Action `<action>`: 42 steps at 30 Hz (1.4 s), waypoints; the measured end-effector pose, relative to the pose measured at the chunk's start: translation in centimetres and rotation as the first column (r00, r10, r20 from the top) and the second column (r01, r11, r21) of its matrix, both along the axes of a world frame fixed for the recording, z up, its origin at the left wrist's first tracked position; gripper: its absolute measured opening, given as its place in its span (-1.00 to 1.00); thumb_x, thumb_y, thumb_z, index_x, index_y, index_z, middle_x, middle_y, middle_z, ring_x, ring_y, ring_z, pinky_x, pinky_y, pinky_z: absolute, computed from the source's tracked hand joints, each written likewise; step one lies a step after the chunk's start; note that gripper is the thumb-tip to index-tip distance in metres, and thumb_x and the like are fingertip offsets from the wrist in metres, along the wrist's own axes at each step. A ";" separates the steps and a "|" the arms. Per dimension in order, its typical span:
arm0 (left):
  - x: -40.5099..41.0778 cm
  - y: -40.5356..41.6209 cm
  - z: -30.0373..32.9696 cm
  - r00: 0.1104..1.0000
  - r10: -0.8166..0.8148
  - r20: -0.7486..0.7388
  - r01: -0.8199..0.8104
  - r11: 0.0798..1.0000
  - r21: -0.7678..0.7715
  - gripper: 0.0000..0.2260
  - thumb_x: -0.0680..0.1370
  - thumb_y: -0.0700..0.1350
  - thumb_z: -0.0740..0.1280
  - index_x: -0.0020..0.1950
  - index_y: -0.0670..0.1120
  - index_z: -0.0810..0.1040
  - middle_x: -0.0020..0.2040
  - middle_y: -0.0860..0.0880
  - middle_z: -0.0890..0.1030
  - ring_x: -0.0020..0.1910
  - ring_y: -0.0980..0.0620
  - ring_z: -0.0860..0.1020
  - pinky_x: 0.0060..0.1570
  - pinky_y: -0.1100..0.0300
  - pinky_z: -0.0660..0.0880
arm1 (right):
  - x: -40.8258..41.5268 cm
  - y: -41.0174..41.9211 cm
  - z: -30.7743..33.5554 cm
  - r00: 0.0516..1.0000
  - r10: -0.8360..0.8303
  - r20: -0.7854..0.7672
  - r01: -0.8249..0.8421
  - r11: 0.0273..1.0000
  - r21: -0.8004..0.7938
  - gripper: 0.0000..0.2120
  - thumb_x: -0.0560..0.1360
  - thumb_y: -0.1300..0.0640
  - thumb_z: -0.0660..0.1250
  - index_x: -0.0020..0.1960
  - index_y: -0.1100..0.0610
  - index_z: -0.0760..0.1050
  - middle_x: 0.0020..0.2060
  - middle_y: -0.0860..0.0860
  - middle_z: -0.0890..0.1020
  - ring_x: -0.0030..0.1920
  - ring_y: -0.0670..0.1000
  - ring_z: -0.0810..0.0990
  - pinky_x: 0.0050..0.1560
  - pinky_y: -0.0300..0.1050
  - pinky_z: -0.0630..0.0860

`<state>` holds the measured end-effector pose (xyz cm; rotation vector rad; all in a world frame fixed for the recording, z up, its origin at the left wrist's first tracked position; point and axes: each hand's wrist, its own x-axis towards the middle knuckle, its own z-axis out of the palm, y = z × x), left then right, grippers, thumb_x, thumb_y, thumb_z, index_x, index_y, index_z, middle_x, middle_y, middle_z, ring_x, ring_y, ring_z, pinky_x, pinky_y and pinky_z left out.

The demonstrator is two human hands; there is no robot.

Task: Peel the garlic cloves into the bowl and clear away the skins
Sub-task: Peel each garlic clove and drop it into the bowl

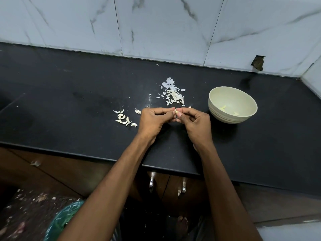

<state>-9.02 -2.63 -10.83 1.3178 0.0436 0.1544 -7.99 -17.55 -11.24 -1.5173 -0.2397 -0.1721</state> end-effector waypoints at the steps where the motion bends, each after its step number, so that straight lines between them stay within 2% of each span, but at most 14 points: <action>1: 0.0 0.0 0.0 1.000 0.004 -0.004 -0.004 1.000 0.000 -0.81 0.51 -0.32 0.51 0.09 -0.35 0.70 -0.05 -0.25 0.74 -0.13 -0.10 0.70 0.12 0.01 0.66 | 0.0 0.0 -0.1 1.000 -0.003 0.005 0.003 1.000 -0.011 -0.88 0.58 0.34 0.43 0.08 0.25 0.71 -0.08 0.13 0.77 -0.02 0.13 0.76 0.12 0.01 0.68; 5: 0.0 0.0 0.0 1.000 0.014 -0.006 -0.015 1.000 -0.015 -0.85 0.52 -0.35 0.49 0.08 -0.36 0.70 -0.09 -0.26 0.74 -0.16 -0.13 0.71 0.14 -0.07 0.65 | 0.3 -0.1 -0.4 0.999 -0.035 0.042 0.037 0.998 -0.058 -0.85 0.57 0.34 0.43 0.10 0.23 0.72 -0.02 0.15 0.75 0.03 0.14 0.75 0.15 0.10 0.68; 9: 0.1 0.0 0.1 1.000 0.002 0.001 -0.002 1.000 -0.022 -0.85 0.53 -0.34 0.48 0.08 -0.36 0.70 -0.09 -0.25 0.74 -0.18 -0.08 0.71 0.10 0.02 0.67 | 0.2 -0.2 -0.4 0.996 -0.058 0.072 0.063 0.995 -0.074 -0.82 0.57 0.33 0.44 0.08 0.13 0.73 -0.01 0.13 0.74 0.04 0.11 0.74 0.15 0.13 0.68; 14: 0.0 -0.1 0.3 1.000 -0.028 -0.001 0.028 0.998 -0.062 -0.85 0.53 -0.34 0.47 0.08 -0.37 0.69 -0.08 -0.24 0.74 -0.14 -0.10 0.70 0.11 0.03 0.66 | 0.3 -0.2 -0.6 0.994 -0.078 0.078 0.083 0.994 -0.072 -0.81 0.55 0.28 0.48 0.06 0.04 0.75 -0.02 0.06 0.74 0.05 0.12 0.74 0.17 0.22 0.66; 20: 0.0 0.0 0.2 1.000 -0.002 -0.017 0.002 0.998 -0.056 -0.85 0.51 -0.35 0.49 0.05 -0.39 0.69 -0.09 -0.32 0.72 -0.18 -0.14 0.70 0.10 0.02 0.66 | 0.1 -0.2 -0.5 0.991 -0.083 0.100 0.096 0.987 -0.131 -0.86 0.55 0.31 0.47 0.06 0.18 0.75 -0.04 0.06 0.74 0.03 0.05 0.73 0.17 0.15 0.67; 25: 0.0 -0.1 0.3 0.999 0.045 -0.017 -0.045 0.999 -0.029 -0.88 0.50 -0.39 0.49 0.02 -0.39 0.69 -0.14 -0.29 0.72 -0.26 -0.07 0.69 -0.01 0.09 0.68 | 0.3 -0.2 -0.6 0.989 -0.069 0.134 0.094 0.976 -0.197 -0.86 0.55 0.27 0.47 0.06 0.14 0.76 -0.06 0.00 0.75 0.06 0.04 0.72 0.18 0.18 0.64; 30: -0.1 -0.2 0.4 0.998 0.057 -0.030 -0.058 0.998 -0.028 -0.91 0.50 -0.40 0.47 -0.02 -0.31 0.72 -0.15 -0.31 0.72 -0.23 -0.15 0.70 0.10 -0.12 0.65 | 0.2 -0.1 -0.5 0.993 -0.065 0.095 0.078 0.986 -0.145 -0.87 0.55 0.28 0.48 0.07 0.17 0.75 -0.04 0.03 0.76 0.05 0.08 0.73 0.19 0.21 0.64; 33: -0.1 -0.1 0.3 0.998 0.057 -0.031 -0.058 0.998 -0.036 -0.91 0.51 -0.39 0.47 0.00 -0.32 0.72 -0.15 -0.32 0.71 -0.21 -0.18 0.69 0.10 -0.18 0.64 | 0.1 -0.2 -0.4 0.996 -0.043 0.075 0.052 0.992 -0.111 -0.86 0.56 0.28 0.47 0.09 0.21 0.74 -0.02 0.08 0.76 0.05 0.12 0.74 0.19 0.19 0.65; 35: 0.0 0.0 0.3 0.998 0.052 -0.031 -0.054 0.998 -0.044 -0.90 0.52 -0.38 0.46 0.02 -0.33 0.71 -0.16 -0.29 0.72 -0.24 -0.15 0.67 0.04 -0.12 0.67 | -0.1 -0.1 -0.1 0.999 -0.006 0.036 0.008 0.998 -0.056 -0.86 0.57 0.31 0.45 0.11 0.27 0.72 -0.02 0.14 0.76 0.05 0.16 0.75 0.18 0.11 0.67; 38: -0.1 0.1 0.6 0.999 0.030 -0.032 -0.032 0.998 -0.060 -0.90 0.55 -0.37 0.45 0.04 -0.35 0.69 -0.19 -0.24 0.71 -0.27 -0.06 0.66 -0.11 0.09 0.67 | -0.3 -0.1 0.3 0.997 0.058 -0.052 -0.054 0.996 0.068 -0.85 0.56 0.37 0.42 0.11 0.33 0.68 -0.04 0.21 0.75 -0.01 0.14 0.75 0.10 -0.02 0.68; 42: -0.1 0.1 0.7 0.999 -0.014 -0.038 0.012 0.997 -0.075 -0.93 0.57 -0.36 0.42 0.02 -0.32 0.68 -0.20 -0.21 0.70 -0.26 -0.03 0.64 -0.12 0.12 0.67 | -0.2 -0.4 0.6 0.985 0.084 -0.154 -0.064 0.990 0.128 -0.87 0.59 0.37 0.38 0.10 0.30 0.66 -0.08 0.20 0.75 -0.04 0.09 0.74 0.03 -0.11 0.67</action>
